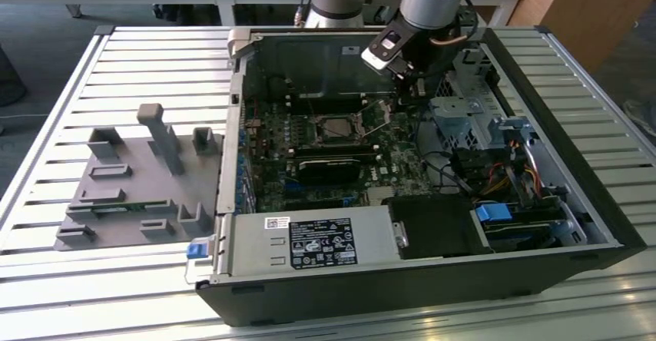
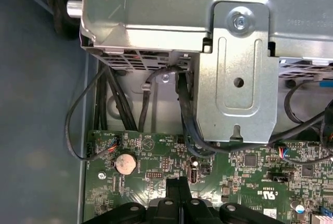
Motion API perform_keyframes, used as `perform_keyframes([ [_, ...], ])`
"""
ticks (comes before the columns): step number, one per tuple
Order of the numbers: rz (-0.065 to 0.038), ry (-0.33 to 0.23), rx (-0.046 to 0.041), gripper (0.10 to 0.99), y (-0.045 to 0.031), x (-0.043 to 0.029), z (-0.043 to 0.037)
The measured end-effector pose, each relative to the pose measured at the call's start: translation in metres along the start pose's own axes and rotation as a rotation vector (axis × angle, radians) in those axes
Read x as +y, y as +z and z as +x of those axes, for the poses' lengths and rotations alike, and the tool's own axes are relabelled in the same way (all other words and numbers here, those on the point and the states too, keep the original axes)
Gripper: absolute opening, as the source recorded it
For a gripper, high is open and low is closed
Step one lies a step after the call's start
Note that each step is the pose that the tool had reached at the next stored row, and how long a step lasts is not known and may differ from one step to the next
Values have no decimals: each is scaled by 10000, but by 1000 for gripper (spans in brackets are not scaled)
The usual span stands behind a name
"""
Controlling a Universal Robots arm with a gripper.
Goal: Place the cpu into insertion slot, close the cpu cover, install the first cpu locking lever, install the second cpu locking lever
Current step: 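Close the cpu cover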
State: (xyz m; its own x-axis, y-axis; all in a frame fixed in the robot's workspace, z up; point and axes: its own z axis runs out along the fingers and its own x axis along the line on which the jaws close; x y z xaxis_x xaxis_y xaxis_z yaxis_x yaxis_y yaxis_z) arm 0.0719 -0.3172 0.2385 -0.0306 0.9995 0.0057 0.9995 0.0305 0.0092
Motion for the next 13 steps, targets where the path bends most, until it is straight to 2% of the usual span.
perform_keyframes([
  [3, 0, 0, 0, 106, -1, -32, 1],
  [13, 1, 0, -2, 106, -3, -263, 8],
])
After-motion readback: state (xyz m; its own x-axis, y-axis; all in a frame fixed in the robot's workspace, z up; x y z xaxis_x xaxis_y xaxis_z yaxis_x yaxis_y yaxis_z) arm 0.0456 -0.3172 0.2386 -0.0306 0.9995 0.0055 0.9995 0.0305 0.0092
